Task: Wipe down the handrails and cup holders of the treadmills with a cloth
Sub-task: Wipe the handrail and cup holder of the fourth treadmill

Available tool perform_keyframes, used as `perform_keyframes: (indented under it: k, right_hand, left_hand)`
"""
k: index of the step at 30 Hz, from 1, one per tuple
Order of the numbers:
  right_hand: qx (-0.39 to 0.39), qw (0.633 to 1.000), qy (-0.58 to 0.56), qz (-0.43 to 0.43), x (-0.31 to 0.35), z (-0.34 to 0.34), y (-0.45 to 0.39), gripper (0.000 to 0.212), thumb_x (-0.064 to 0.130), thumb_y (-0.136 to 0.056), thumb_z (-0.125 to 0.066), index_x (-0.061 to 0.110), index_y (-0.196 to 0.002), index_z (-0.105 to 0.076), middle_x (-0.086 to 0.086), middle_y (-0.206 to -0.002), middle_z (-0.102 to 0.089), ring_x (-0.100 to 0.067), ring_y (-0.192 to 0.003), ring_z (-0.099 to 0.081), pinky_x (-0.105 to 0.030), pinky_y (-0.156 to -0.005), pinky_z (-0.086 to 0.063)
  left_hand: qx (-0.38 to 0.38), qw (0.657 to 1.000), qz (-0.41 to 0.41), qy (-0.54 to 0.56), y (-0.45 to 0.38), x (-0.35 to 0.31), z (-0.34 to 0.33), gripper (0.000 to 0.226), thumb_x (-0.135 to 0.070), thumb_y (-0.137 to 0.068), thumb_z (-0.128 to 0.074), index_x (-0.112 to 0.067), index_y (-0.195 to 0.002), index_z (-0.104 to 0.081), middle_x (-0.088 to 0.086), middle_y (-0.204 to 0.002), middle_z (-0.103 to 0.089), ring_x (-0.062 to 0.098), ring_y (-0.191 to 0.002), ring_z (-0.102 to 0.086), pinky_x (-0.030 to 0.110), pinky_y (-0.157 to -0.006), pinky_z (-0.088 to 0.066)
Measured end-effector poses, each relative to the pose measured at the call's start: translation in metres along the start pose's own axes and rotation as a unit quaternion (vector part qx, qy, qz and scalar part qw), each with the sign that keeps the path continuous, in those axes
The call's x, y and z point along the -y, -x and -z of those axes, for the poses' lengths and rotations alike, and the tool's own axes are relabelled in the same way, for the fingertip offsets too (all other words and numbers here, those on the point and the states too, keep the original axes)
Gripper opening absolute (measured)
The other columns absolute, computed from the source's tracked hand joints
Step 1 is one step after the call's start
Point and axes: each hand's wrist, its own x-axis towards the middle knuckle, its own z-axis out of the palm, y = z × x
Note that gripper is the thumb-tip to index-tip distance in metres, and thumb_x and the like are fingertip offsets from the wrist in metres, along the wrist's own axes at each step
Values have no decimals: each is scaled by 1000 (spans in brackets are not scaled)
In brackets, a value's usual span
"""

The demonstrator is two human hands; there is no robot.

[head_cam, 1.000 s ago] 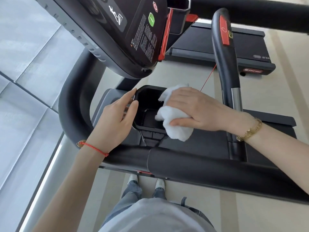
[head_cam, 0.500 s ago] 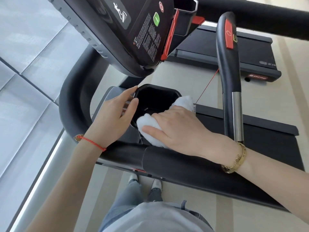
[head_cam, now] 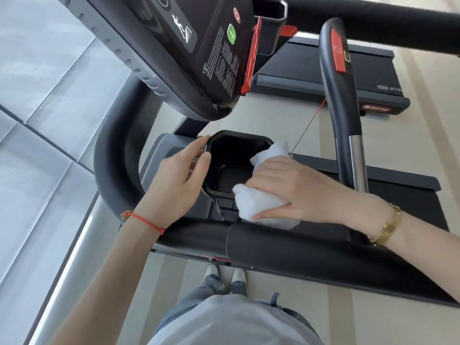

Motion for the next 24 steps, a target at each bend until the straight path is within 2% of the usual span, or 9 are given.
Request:
perform_keyframes:
  k: [2,3,5,8,11,15,17,21,24]
  right_hand:
    - [0,999,22,29,-12,2,-3,43,51,-94,-53,10,-96,-64,-2,-87,-61,-24,-85,-54,-17,-98,-26]
    - [3,999,17,32,-17,3,-6,44,52,-95,-51,10,-97,-64,-2,-89,-62,-24,-88,-55,-19,-100,-29]
    - [8,1000,-8,18,-25,7,-10,46,51,-95,-48,8,-100,-65,-3,-95,-64,-25,-95,-57,-32,-98,-40]
    - [15,1000,-11,-3,-32,11,-17,45,49,-95,-48,8,-101,-65,-4,-97,-64,-26,-96,-57,-40,-93,-42]
    - [2,999,-23,-26,-22,9,-15,41,46,-96,-49,9,-106,-65,-3,-100,-64,-24,-101,-56,-39,-97,-39]
    - [-32,999,-6,-8,1,-8,2,44,47,-94,-52,8,-107,-66,-2,-97,-63,-21,-95,-54,-37,-98,-39]
    - [-40,999,-2,3,0,-8,2,46,49,-93,-53,7,-106,-67,-3,-98,-65,-22,-96,-56,-34,-99,-39]
    - [-58,997,-56,-10,-11,-7,2,51,49,-95,-47,4,-111,-66,-5,-108,-65,-24,-108,-57,-36,-104,-37]
    - [-178,964,-154,-122,-10,-11,9,52,52,-96,-41,8,-120,-57,5,-118,-58,-10,-117,-49,-22,-106,-33]
  left_hand:
    - [6,1000,2,4,1,0,0,40,-26,-102,-44,-22,-142,-49,-20,-64,-56,0,-54,-49,4,-60,-38]
    - [7,1000,5,4,1,0,0,41,-27,-102,-44,-24,-143,-48,-19,-73,-58,0,-56,-50,4,-62,-38]
    - [5,1000,8,1,1,1,0,42,-29,-101,-45,-26,-143,-47,-18,-83,-60,0,-57,-51,4,-63,-39]
    - [4,1000,8,0,0,2,0,42,-30,-101,-45,-28,-142,-47,-15,-88,-62,1,-58,-52,5,-64,-40]
    - [5,1000,9,2,0,1,-1,41,-30,-101,-44,-27,-142,-48,-14,-88,-63,3,-59,-52,6,-64,-40]
    - [-4,1000,13,9,-1,1,-3,40,-29,-101,-44,-25,-140,-51,-20,-63,-53,0,-56,-52,6,-60,-38]
    - [-10,1000,13,7,-1,1,-4,39,-28,-101,-44,-24,-140,-52,-21,-61,-52,-3,-57,-53,4,-60,-37]
    - [-2,1000,9,6,0,-2,-2,40,-27,-101,-44,-24,-140,-50,-16,-74,-58,-2,-58,-53,5,-60,-38]
    - [-3,1000,11,10,1,-3,-2,40,-26,-101,-47,-25,-140,-51,-20,-88,-62,-7,-68,-57,2,-64,-39]
